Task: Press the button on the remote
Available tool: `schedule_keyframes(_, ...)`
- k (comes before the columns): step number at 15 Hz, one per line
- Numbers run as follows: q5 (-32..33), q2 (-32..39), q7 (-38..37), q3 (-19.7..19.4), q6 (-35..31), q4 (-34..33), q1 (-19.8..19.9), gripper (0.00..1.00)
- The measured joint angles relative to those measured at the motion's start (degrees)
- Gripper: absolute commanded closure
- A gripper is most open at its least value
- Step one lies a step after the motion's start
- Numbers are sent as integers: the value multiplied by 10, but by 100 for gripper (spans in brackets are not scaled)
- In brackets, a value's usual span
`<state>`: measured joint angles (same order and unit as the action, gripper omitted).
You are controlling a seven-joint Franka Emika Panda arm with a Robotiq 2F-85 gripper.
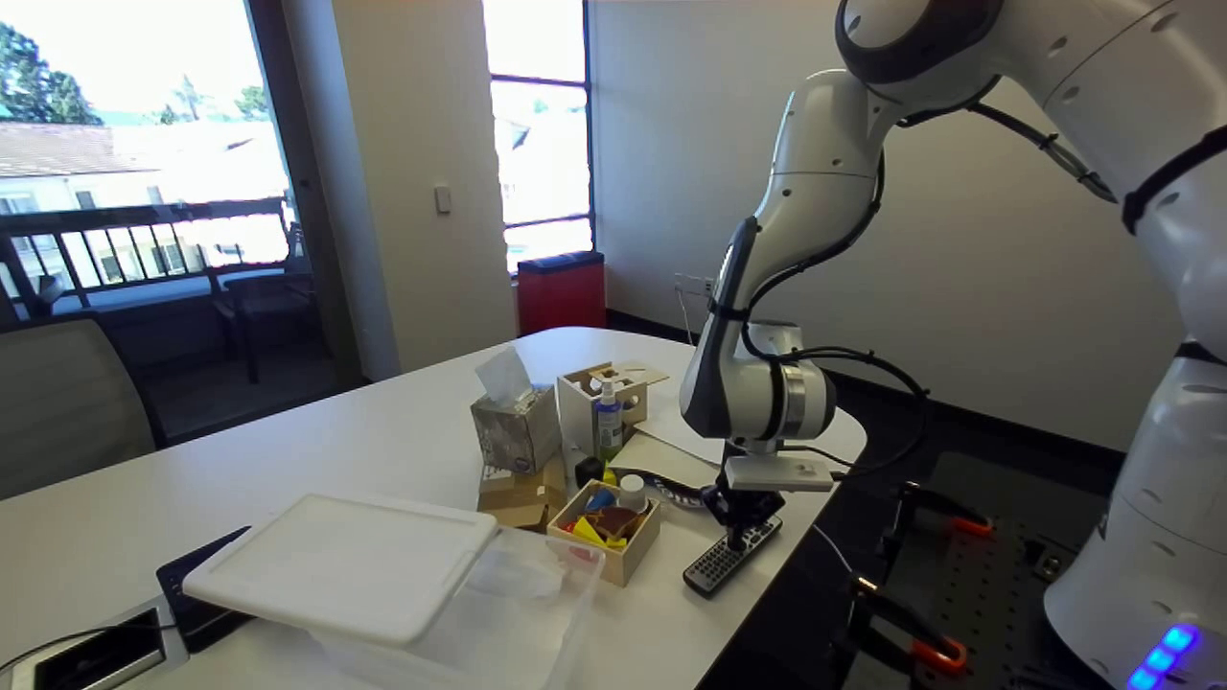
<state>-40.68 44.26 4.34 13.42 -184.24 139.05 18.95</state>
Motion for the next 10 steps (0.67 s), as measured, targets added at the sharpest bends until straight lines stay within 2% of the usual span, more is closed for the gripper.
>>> schedule_keyframes(5, 0, -1, 0, -2, 0, 0, -3, 100)
schedule_keyframes(10, 0, -3, -1, -20, 0, 0, -32, 100)
